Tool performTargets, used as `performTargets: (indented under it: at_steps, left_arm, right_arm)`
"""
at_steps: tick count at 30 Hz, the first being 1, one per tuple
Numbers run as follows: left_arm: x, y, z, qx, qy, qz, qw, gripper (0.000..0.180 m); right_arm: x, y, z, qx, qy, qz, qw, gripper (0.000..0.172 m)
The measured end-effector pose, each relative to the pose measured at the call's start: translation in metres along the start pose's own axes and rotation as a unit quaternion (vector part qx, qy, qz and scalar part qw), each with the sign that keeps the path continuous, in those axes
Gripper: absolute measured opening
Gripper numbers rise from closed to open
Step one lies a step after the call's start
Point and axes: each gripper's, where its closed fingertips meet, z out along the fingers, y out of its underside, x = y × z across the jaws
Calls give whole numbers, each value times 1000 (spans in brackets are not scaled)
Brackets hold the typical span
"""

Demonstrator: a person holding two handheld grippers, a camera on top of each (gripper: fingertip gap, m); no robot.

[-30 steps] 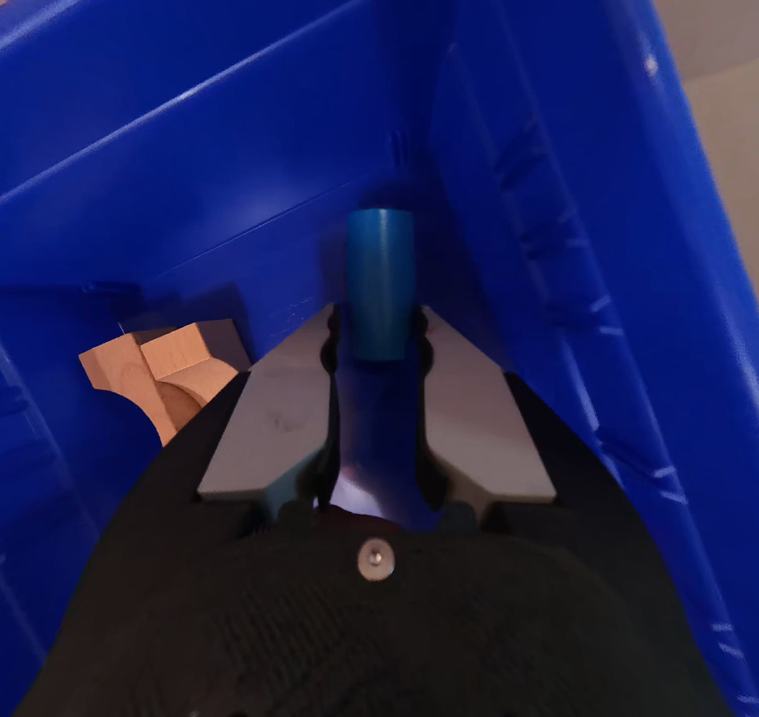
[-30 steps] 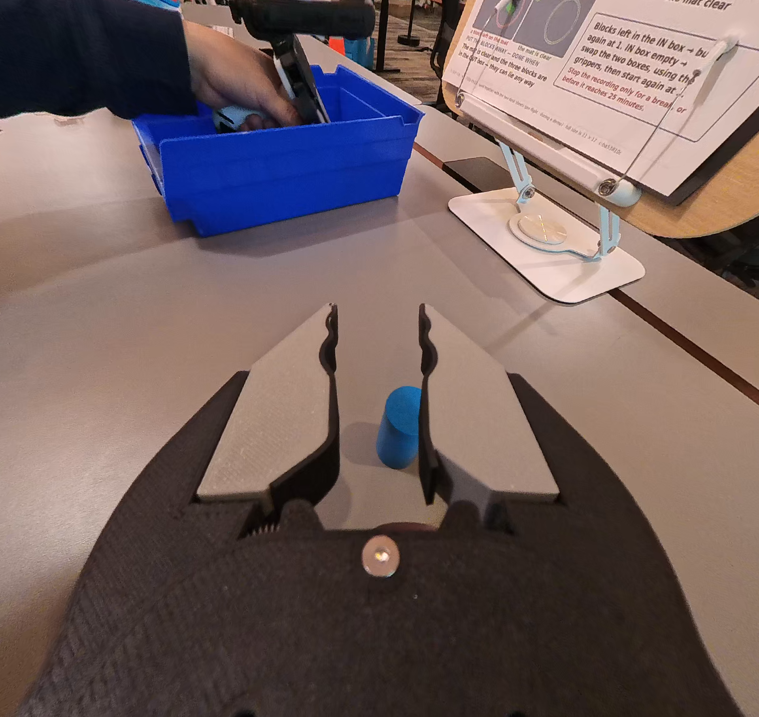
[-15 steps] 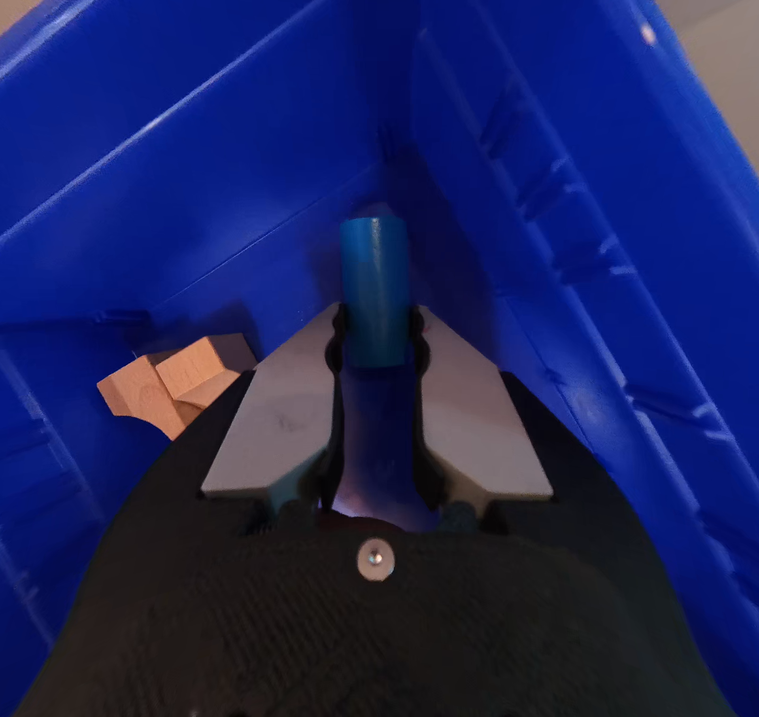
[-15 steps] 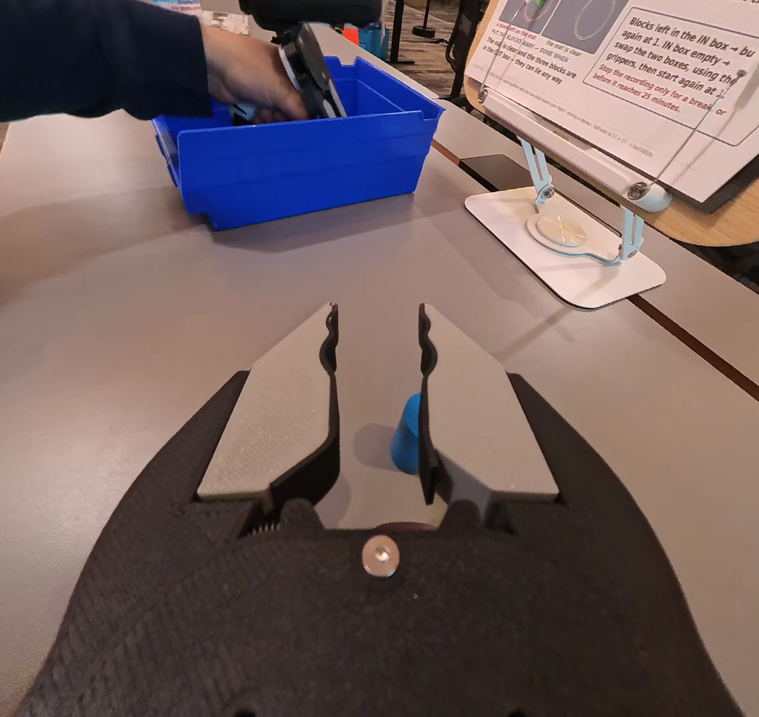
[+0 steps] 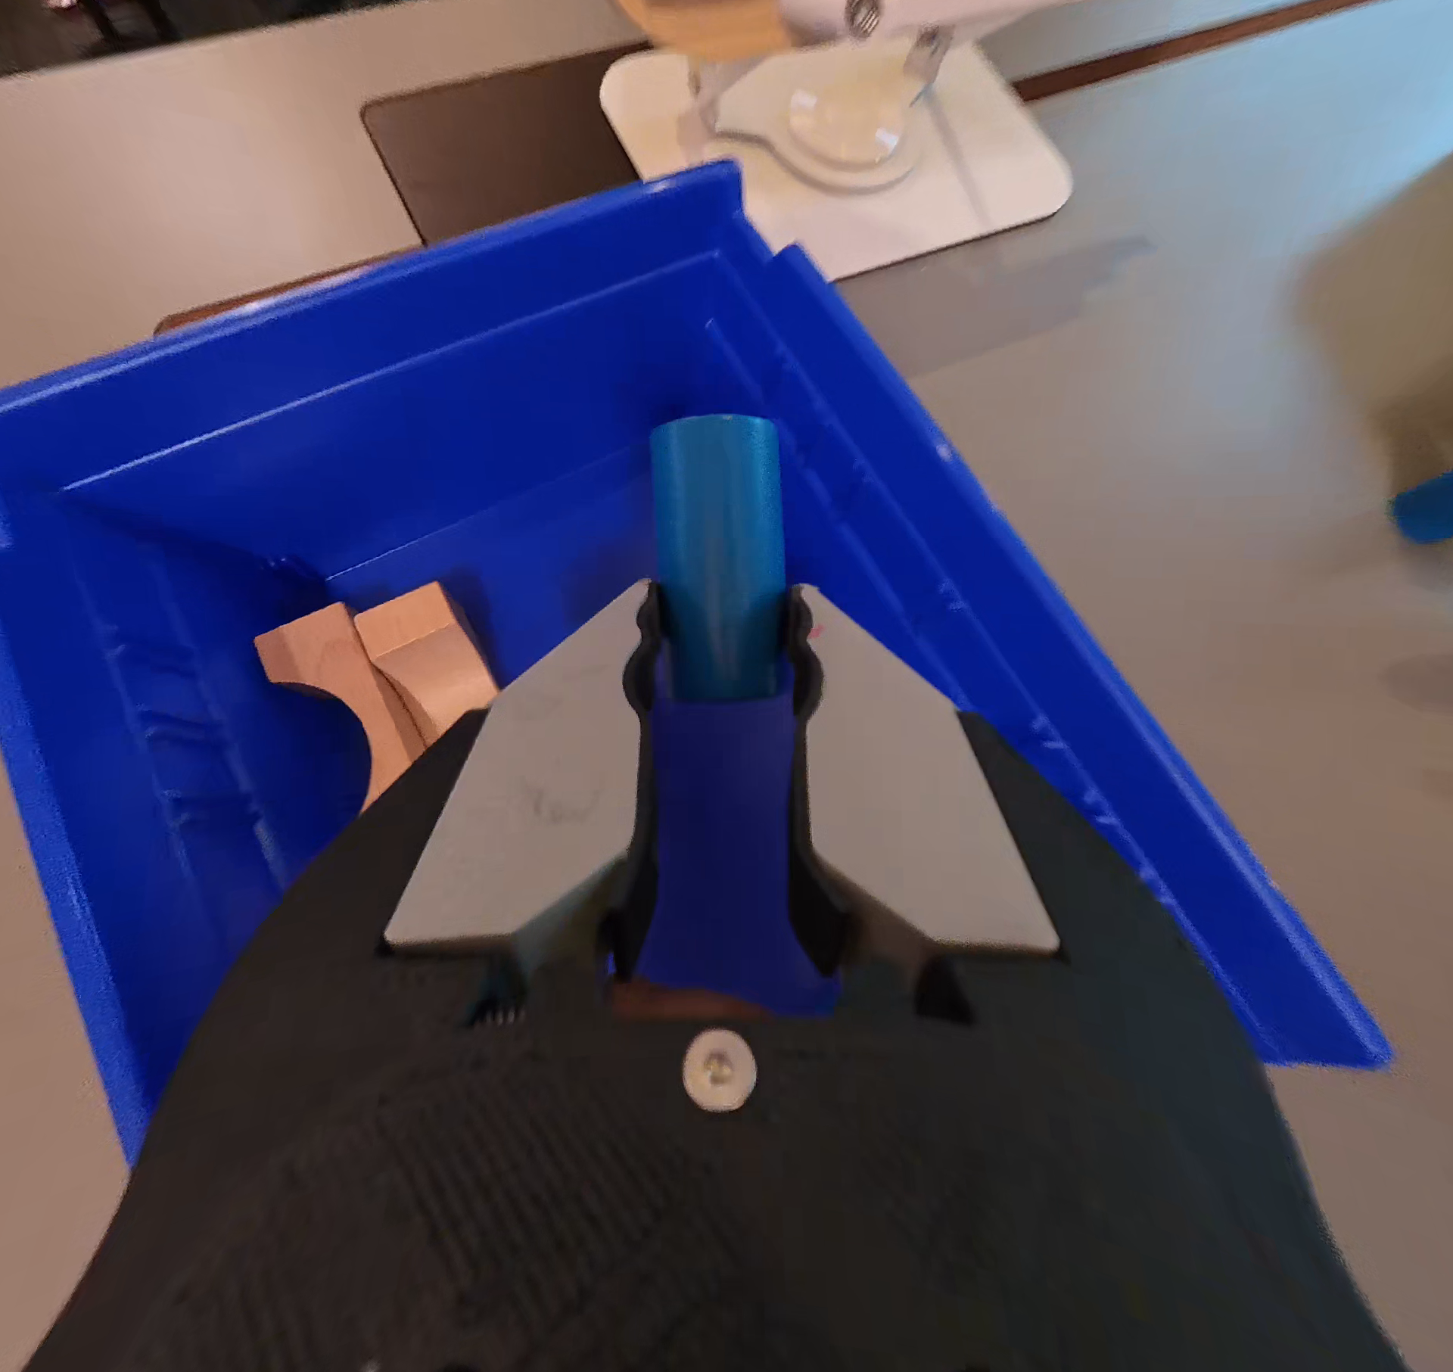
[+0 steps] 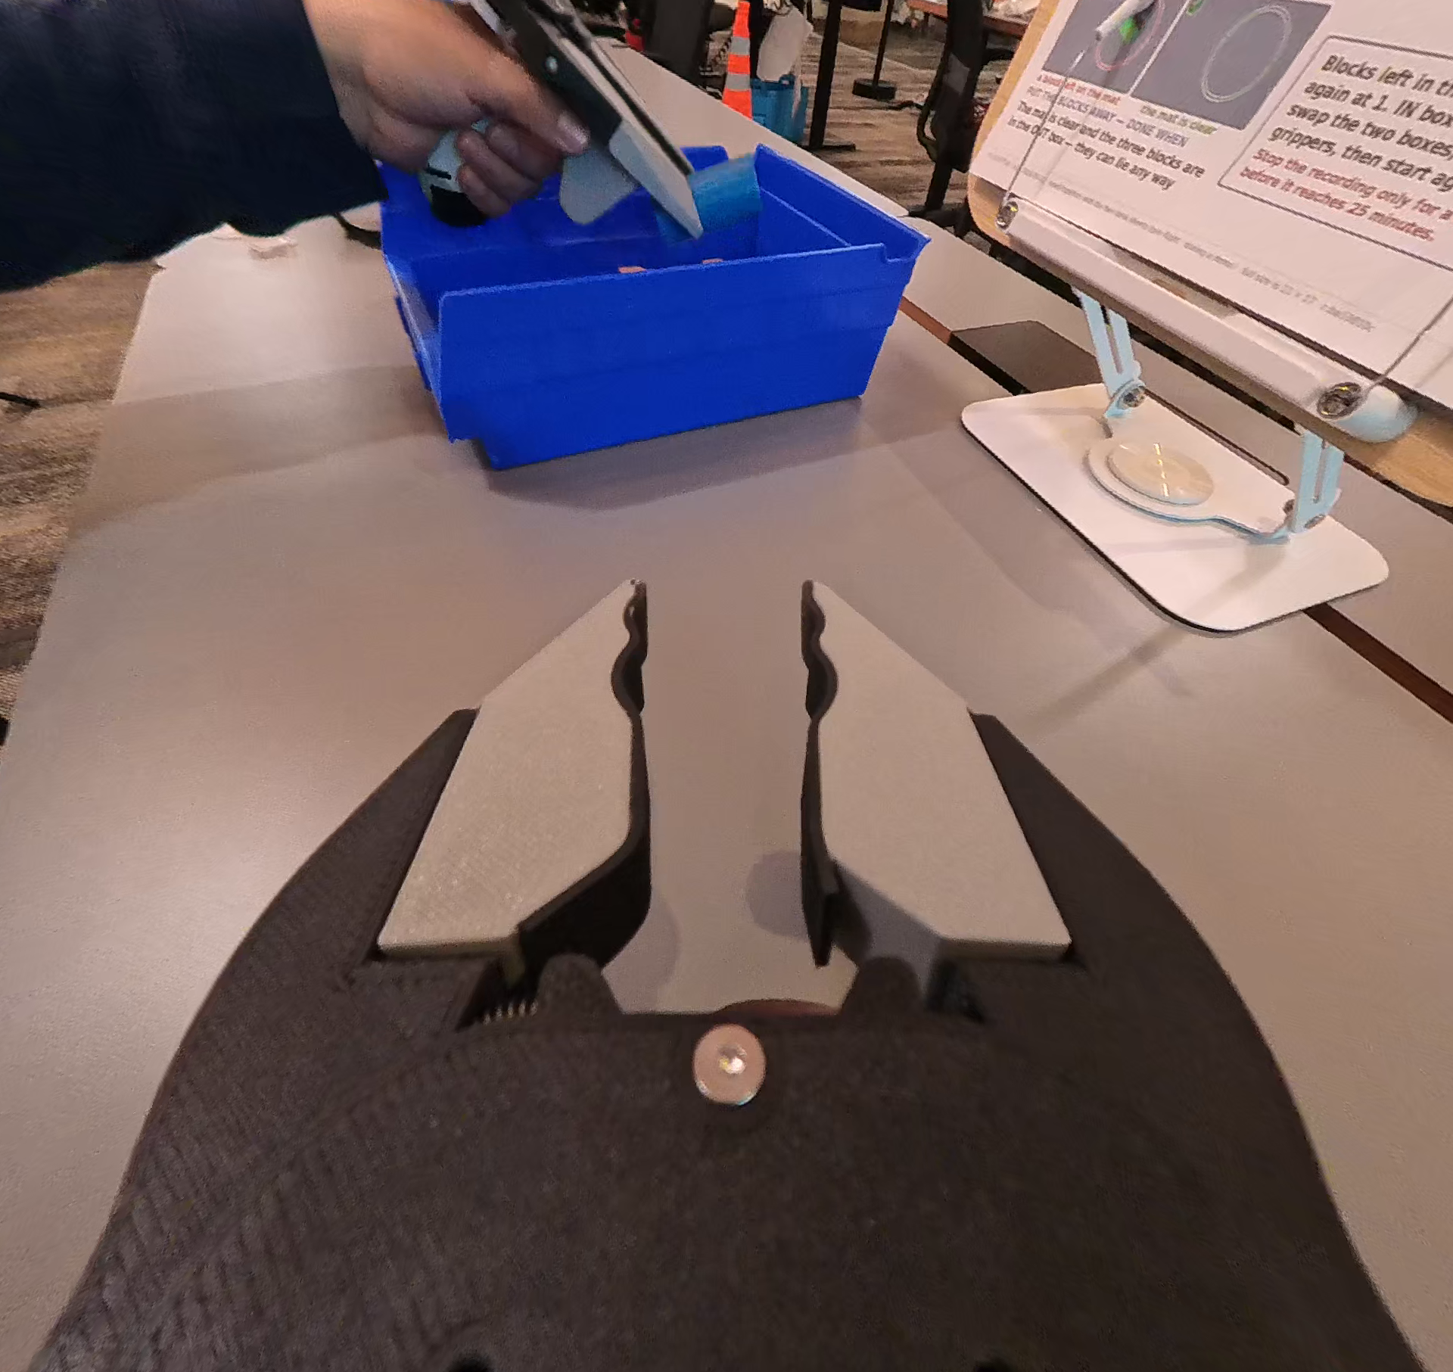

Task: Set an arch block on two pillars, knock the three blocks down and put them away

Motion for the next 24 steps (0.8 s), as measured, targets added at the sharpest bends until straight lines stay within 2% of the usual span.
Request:
performTargets:
  at_steps: [3, 6, 9, 12, 15, 18, 21, 24]
  left_arm:
    - [22, -15, -25, 51, 26, 9, 998, 31]
    - [61, -32, -55, 109, 65, 32, 991, 30]
    - [117, -50, -85, 171, 111, 67, 977, 30]
    - [182, -55, -103, 220, 161, 112, 956, 30]
    - [241, -44, -96, 246, 209, 144, 935, 30]
    - [281, -30, -78, 269, 255, 151, 917, 30]
    - [297, -20, -57, 284, 283, 138, 906, 30]
    - [309, -14, -50, 313, 317, 134, 885, 29]
  right_arm:
    - [-7, -2, 2, 4, -12, 4, 1000, 37]
    - [-14, -6, 4, 15, -28, 12, 999, 37]
    - [-21, -15, 2, 34, -46, 23, 998, 37]
    - [-27, -24, -2, 57, -65, 38, 996, 38]
    - [-31, -33, -7, 80, -83, 54, 992, 38]
    - [-33, -43, -14, 109, -97, 71, 987, 38]
    - [-35, -51, -21, 134, -120, 96, 979, 37]
    - [-37, -55, -24, 146, -137, 116, 973, 37]
